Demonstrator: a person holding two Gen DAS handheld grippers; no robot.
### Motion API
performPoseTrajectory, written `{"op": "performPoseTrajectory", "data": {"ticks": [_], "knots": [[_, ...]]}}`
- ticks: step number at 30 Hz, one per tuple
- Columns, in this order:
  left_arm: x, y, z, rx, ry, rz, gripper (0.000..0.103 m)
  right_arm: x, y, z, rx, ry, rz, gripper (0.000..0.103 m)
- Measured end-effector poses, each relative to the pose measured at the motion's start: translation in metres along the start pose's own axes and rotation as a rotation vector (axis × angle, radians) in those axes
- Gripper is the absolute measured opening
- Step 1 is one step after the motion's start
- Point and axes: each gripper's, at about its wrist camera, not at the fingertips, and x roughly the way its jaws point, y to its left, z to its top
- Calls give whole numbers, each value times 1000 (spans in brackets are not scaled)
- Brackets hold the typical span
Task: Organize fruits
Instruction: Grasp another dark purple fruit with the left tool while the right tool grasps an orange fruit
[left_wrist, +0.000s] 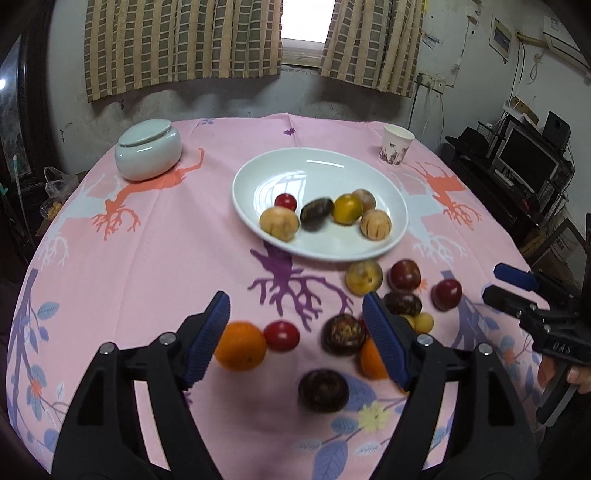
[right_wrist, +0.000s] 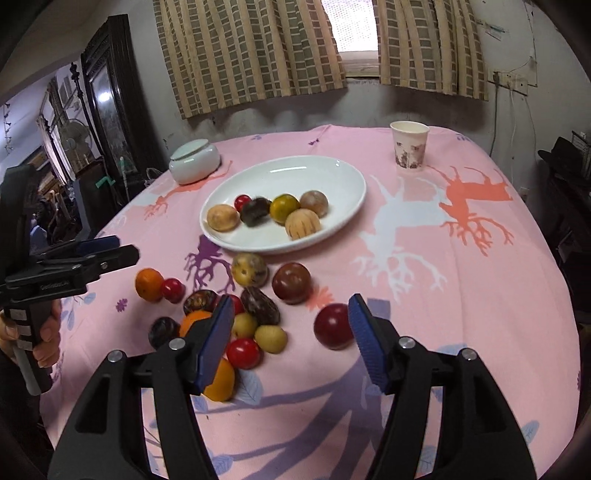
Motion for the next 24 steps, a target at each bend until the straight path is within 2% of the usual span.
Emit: {"op": "performPoseTrajectory", "data": {"ticks": [5,16,21,24], "knots": [[-3,7,-19,-1,13,18,79,8,-6,-6,-5,29,-79,65],[-4,13,-42,28,39,56,84,19,-8,-26,-7,121,-88,65],[1,0,-49,68,75,66,84,15,-6,-39,-31,146,-114,65],[9,-10,-58,94,95,44,84,16,1,-45,-26,184,-111,65]]}}
